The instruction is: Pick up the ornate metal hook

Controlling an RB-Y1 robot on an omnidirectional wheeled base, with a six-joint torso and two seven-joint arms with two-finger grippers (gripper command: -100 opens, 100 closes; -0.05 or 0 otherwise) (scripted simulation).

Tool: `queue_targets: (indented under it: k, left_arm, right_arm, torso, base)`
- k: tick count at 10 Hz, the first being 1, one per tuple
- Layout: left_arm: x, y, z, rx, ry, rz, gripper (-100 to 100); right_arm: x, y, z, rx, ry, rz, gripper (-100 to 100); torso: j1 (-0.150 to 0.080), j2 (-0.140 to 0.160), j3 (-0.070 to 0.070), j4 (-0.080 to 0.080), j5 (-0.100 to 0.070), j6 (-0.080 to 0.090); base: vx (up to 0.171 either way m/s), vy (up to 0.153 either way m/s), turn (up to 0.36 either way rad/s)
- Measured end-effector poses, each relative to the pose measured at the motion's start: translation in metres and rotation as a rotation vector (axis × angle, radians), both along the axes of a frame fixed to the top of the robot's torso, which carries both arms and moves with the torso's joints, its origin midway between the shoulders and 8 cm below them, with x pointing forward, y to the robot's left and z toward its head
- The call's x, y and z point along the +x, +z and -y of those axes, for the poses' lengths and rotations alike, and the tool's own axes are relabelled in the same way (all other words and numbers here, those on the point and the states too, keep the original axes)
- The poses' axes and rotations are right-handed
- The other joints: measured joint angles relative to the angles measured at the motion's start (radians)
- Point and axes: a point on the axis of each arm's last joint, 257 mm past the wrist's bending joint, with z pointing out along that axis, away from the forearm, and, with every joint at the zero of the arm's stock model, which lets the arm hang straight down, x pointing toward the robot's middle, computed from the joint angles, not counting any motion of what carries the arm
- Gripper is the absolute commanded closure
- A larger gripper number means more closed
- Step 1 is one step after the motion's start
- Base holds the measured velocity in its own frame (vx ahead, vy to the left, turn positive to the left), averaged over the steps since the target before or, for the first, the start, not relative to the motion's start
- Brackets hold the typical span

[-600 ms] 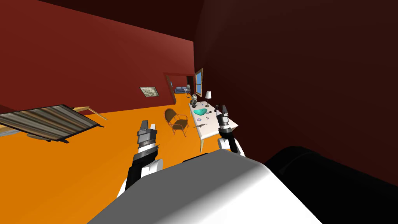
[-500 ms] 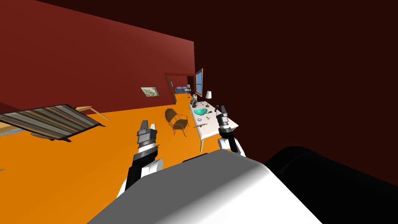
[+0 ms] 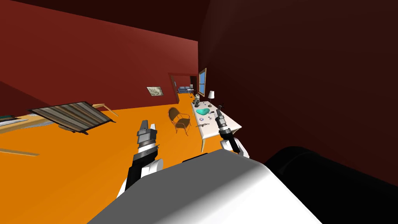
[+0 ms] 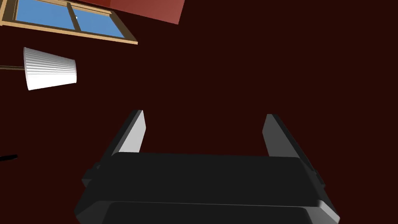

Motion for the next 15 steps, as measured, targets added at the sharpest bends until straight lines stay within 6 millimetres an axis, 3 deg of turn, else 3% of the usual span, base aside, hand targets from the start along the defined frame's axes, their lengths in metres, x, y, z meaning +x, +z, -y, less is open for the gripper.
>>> queue_targets:
  k: [5,9,10,12,14,15]
  left_arm:
    - [0.000,0.000,0.000,0.000,0.000,0.000,0]
    - [0.000,0.000,0.000,0.000,0.000,0.000,0]
    - [0.000,0.000,0.000,0.000,0.000,0.000,0]
    - [0.000,0.000,0.000,0.000,0.000,0.000,0]
    - [0.000,0.000,0.000,0.000,0.000,0.000,0]
    - [0.000,0.000,0.000,0.000,0.000,0.000,0]
  right_arm:
    - [0.019,-0.067,-0.006,-0.211,-0.003,-0.194,-100]
    - [0.019,-0.117,0.000,-0.358,-0.008,-0.318,-100]
    - [0.021,-0.140,0.005,-0.413,-0.014,-0.370,-100]
    - [0.018,-0.163,0.013,-0.498,-0.017,-0.434,-100]
    - [0.013,-0.201,0.031,-0.626,-0.027,-0.539,-100]
    - [0.007,-0.230,0.041,-0.699,-0.031,-0.598,-100]
  torso:
    - [0.001,0.001,0.001,0.000,0.000,0.000]
    - [0.001,0.000,0.000,0.000,0.000,0.000]
    - [0.001,0.001,0.001,0.000,0.000,0.000]
    - [0.001,0.001,0.001,0.000,0.000,0.000]
    - [0.002,0.001,0.001,0.000,0.000,0.000]
    - [0.001,0.001,0.000,0.000,0.000,0.000]
  base:
    - [-0.041,0.023,0.151]
    - [-0.034,0.027,0.173]
    - [-0.038,0.026,0.087]
    - [-0.043,0.037,0.220]
    - [-0.036,0.049,0.316]
    - [-0.018,0.030,0.072]
